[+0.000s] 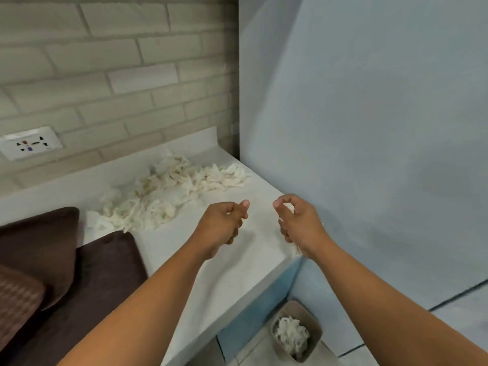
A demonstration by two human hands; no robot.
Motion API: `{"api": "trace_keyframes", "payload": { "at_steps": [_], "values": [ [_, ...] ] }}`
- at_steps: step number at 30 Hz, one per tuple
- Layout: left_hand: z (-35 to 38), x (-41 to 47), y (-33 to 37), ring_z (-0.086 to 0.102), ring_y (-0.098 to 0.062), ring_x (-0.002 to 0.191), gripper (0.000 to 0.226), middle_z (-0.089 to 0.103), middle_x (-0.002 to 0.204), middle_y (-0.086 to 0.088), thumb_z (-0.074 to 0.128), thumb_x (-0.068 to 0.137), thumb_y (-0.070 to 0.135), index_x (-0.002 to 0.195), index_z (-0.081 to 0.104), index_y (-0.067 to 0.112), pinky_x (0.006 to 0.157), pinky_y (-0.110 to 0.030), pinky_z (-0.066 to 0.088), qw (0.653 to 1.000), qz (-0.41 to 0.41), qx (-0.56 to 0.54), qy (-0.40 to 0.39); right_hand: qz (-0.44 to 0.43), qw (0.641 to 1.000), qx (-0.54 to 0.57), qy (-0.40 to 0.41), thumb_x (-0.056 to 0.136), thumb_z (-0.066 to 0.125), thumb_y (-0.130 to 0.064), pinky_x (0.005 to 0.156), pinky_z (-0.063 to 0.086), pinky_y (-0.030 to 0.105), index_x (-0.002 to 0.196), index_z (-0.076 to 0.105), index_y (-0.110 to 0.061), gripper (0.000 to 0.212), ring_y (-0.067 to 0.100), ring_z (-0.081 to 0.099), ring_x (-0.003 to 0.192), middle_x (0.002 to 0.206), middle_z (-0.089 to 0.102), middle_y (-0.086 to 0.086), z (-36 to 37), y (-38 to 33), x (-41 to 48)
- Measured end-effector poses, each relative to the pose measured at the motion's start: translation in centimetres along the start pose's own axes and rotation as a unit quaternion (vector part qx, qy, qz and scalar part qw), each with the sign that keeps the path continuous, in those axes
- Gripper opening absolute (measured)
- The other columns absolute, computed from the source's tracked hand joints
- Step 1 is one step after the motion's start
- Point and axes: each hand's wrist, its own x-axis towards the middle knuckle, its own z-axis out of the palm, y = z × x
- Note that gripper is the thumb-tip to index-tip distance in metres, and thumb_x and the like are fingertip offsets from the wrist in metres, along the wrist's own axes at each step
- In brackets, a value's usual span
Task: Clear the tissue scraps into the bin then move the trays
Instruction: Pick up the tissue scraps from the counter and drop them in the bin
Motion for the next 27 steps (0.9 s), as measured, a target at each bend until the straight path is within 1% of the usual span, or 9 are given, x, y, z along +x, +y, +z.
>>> {"api": "trace_keyframes", "payload": {
  "at_steps": [2,4,7,10,15,20,23,25,27],
  "values": [
    [4.4,-0.4,-0.6,0.034,-0.016,0.048,0.055,0.043,0.057,0.000,0.054,0.091,0.060,0.060,0.049,0.015,0.049,-0.027,0.032,0.999,-0.004,0.040,0.004,0.009,0.999,-0.024,0.031,0.094,0.057,-0.045,0.047,0.036,0.026,0.076,0.058,-0.010,0.040,0.021,0.042,0.043,0.050,0.043,0.006,-3.8,1.7,-1.4],
    [8.4,-0.6,-1.8,0.033,-0.015,0.047,0.060,0.040,0.056,-0.002,0.046,0.091,0.067,0.061,0.041,0.016,0.053,-0.030,0.034,0.995,-0.005,0.099,0.003,0.019,0.997,-0.053,0.055,0.095,0.053,-0.051,0.046,0.037,0.024,0.064,0.049,-0.008,0.053,0.023,0.045,0.037,0.047,0.041,0.009,-7.1,3.7,-2.8],
    [13.9,-1.2,-4.5,0.031,-0.014,0.050,0.060,0.034,0.058,-0.004,0.043,0.091,0.068,0.064,0.037,0.015,0.057,-0.029,0.030,0.990,-0.010,0.138,-0.015,0.038,0.994,-0.069,0.075,0.096,0.049,-0.052,0.046,0.032,0.024,0.057,0.034,-0.016,0.055,0.015,0.038,0.037,0.047,0.033,0.000,-11.4,7.7,-4.6],
    [17.8,-1.9,-7.6,0.028,-0.011,0.045,0.058,0.032,0.055,-0.001,0.045,0.095,0.060,0.061,0.036,0.014,0.050,-0.024,0.026,0.990,-0.017,0.138,-0.037,0.065,0.992,-0.088,0.066,0.100,0.046,-0.044,0.054,0.027,0.026,0.059,0.029,-0.021,0.051,0.006,0.030,0.048,0.054,0.030,-0.008,-13.9,12.1,-5.7],
    [22.0,-2.5,-13.9,0.034,-0.012,0.049,0.054,0.035,0.053,0.004,0.041,0.097,0.055,0.060,0.034,0.016,0.052,-0.027,0.028,0.976,-0.068,0.178,-0.103,0.194,0.978,-0.072,0.020,0.098,0.042,-0.016,0.058,0.030,0.022,0.083,0.053,-0.013,0.020,0.008,0.039,0.060,0.071,0.045,-0.004,-15.7,19.4,-7.5],
    [24.2,-0.7,-22.5,0.048,-0.014,0.067,0.015,0.056,0.077,0.002,0.040,0.089,0.022,0.087,0.055,0.021,0.063,-0.032,0.039,0.947,-0.135,0.211,-0.201,0.273,0.956,-0.109,0.000,0.096,0.036,-0.006,0.055,0.034,0.024,0.102,0.066,-0.012,0.032,0.013,0.043,0.058,0.073,0.054,0.001,-15.1,27.6,-7.8],
    [24.9,0.7,-28.0,0.055,-0.019,0.083,0.028,0.062,0.102,-0.003,0.039,0.091,0.012,0.109,0.056,0.024,0.073,-0.030,0.046,0.927,-0.125,0.263,-0.235,0.282,0.949,-0.139,-0.008,0.094,0.037,-0.001,0.053,0.038,0.022,0.115,0.067,-0.016,0.040,0.014,0.048,0.056,0.084,0.064,0.008,-14.6,32.8,-7.5],
    [25.5,1.7,-31.8,0.056,-0.019,0.092,0.041,0.062,0.116,-0.005,0.041,0.091,-0.001,0.121,0.058,0.020,0.078,-0.023,0.043,0.922,-0.119,0.288,-0.231,0.277,0.945,-0.171,0.002,0.095,0.040,-0.002,0.064,0.041,0.019,0.123,0.066,-0.017,0.041,0.014,0.057,0.072,0.101,0.067,0.006,-14.2,36.3,-7.3],
    [26.1,2.9,-35.5,0.058,-0.020,0.094,0.043,0.064,0.118,-0.004,0.045,0.090,-0.004,0.122,0.063,0.020,0.078,-0.023,0.044,0.922,-0.126,0.301,-0.207,0.291,0.942,-0.163,0.034,0.095,0.045,-0.003,0.067,0.042,0.016,0.122,0.067,-0.020,0.039,0.019,0.062,0.084,0.102,0.067,0.003,-14.0,39.8,-7.0]
  ]
}}
